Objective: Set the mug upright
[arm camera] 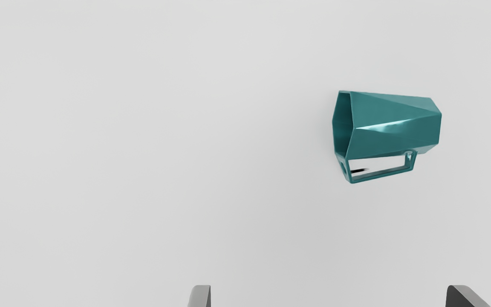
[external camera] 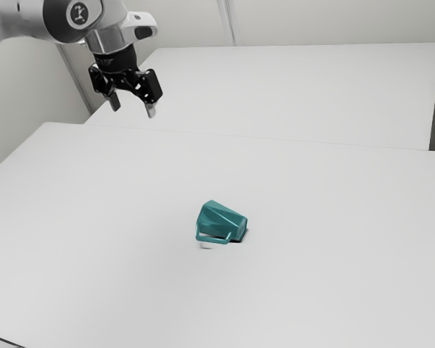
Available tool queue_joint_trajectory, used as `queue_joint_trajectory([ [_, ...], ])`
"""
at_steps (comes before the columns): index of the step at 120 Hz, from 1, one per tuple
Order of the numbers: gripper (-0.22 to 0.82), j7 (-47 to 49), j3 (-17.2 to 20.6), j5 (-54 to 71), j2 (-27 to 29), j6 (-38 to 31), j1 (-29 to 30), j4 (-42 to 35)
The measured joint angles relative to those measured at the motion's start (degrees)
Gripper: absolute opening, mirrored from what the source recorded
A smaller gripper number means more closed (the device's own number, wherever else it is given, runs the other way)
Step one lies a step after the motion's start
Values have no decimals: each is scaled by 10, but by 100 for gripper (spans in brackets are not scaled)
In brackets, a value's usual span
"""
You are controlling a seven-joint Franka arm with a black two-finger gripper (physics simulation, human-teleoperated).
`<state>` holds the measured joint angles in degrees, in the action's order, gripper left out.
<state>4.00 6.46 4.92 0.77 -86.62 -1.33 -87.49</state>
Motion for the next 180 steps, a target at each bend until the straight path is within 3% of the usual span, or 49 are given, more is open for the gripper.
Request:
queue_joint_trajectory([
  [25,60,1,-3,-16,2,-21,-7,-14],
  [45,60,-12,-34,-80,16,-80,-25,-83],
  [71,60,-67,-70,-188,17,-176,5,-173],
  [91,60,-133,-86,-286,17,-248,24,-244],
  [119,60,-261,-105,-443,15,-328,8,-326],
  [180,60,-482,-107,-625,-3,-402,20,-448],
])
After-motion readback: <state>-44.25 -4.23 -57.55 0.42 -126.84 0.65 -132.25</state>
